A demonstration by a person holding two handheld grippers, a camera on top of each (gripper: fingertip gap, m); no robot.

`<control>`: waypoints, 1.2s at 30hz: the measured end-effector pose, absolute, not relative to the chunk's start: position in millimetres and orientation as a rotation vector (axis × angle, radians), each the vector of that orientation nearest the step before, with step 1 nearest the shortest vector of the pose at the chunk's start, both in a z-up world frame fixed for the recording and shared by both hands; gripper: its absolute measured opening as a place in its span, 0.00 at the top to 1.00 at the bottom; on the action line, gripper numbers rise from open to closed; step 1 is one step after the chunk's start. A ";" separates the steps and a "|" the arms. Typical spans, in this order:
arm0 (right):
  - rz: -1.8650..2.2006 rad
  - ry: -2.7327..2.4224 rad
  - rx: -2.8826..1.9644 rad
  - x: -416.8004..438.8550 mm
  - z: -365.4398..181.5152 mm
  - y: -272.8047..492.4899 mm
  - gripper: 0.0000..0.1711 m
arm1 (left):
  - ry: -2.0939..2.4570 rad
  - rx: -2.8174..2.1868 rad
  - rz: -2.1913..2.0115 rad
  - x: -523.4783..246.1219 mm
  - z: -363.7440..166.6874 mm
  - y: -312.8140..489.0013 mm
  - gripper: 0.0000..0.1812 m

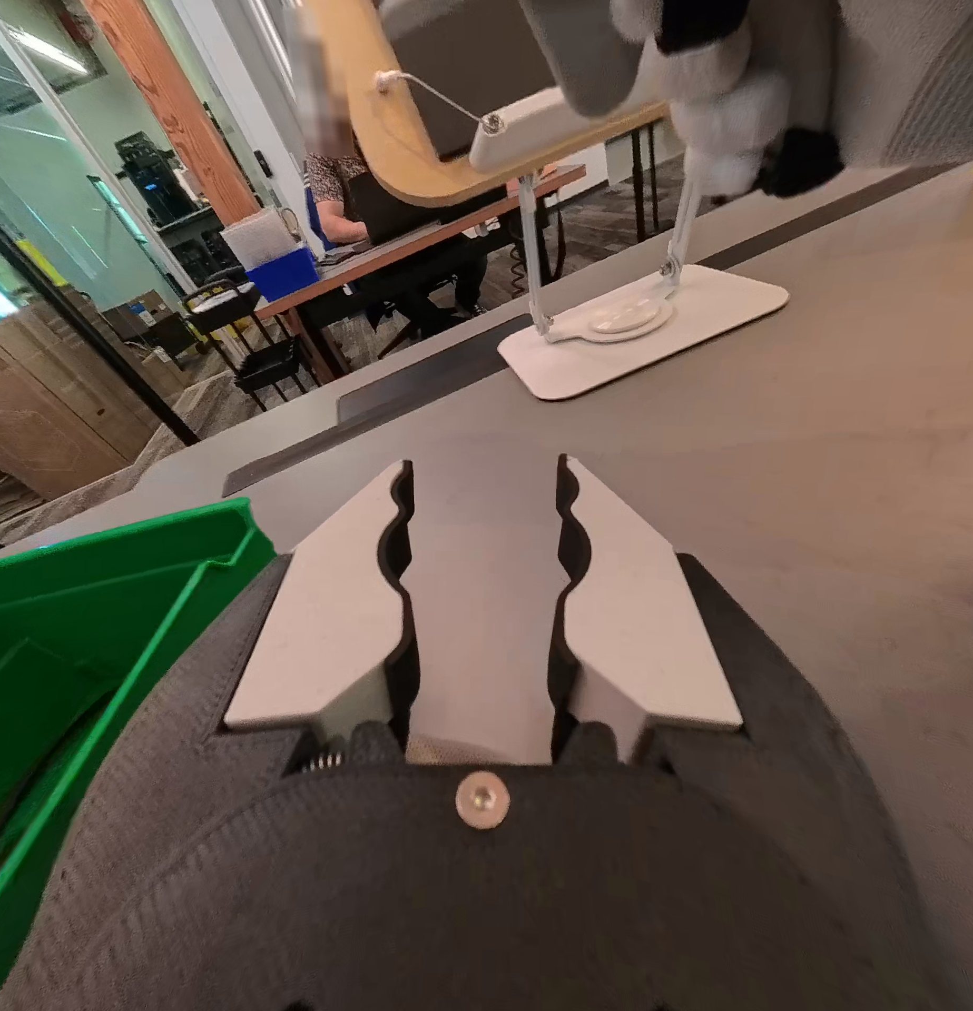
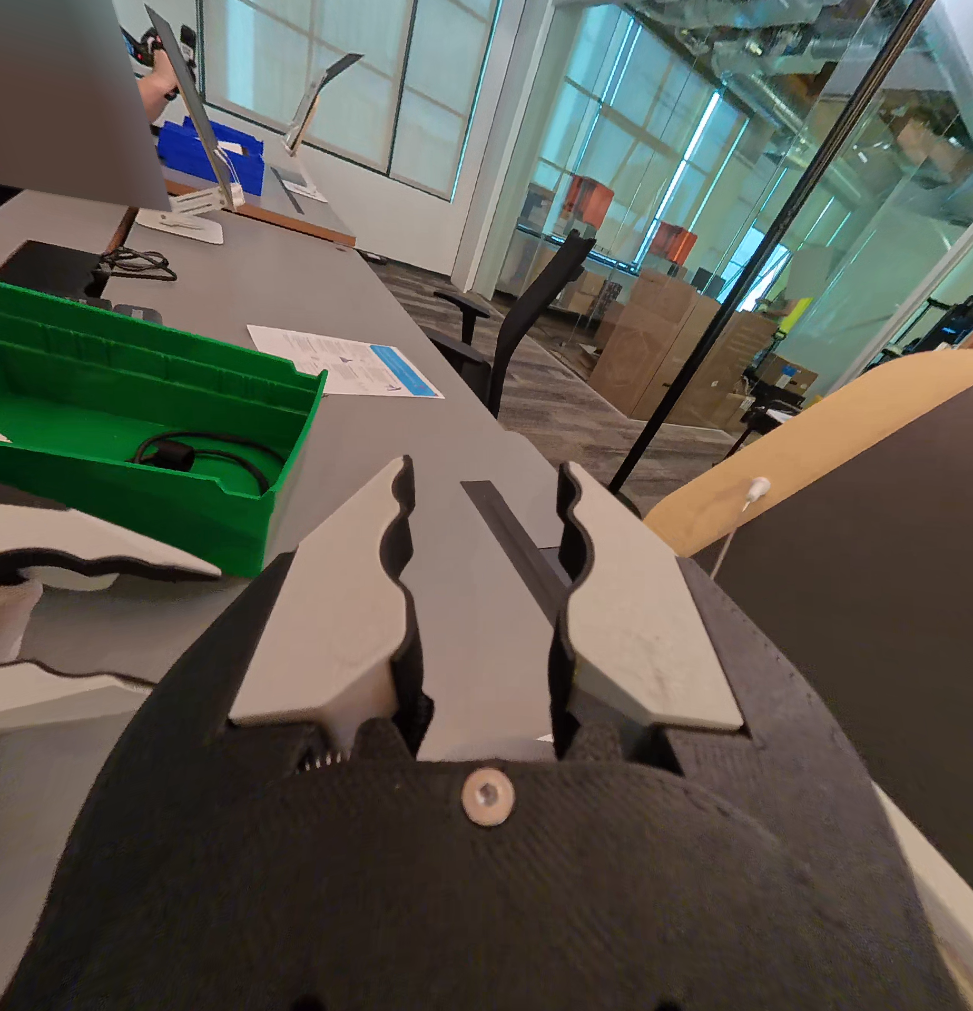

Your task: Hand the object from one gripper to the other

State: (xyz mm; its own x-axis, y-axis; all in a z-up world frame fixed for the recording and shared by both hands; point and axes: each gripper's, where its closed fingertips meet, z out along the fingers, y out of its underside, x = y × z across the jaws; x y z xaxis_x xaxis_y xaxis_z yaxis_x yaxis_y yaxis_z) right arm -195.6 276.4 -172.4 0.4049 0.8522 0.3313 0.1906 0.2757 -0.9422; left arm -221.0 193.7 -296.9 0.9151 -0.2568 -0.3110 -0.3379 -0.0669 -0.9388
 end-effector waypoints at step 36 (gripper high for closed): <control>0.559 -1.166 -1.203 -192.5 -175.5 275.4 0.70 | 1.236 -2.788 0.175 -485.5 -385.7 36.8 0.73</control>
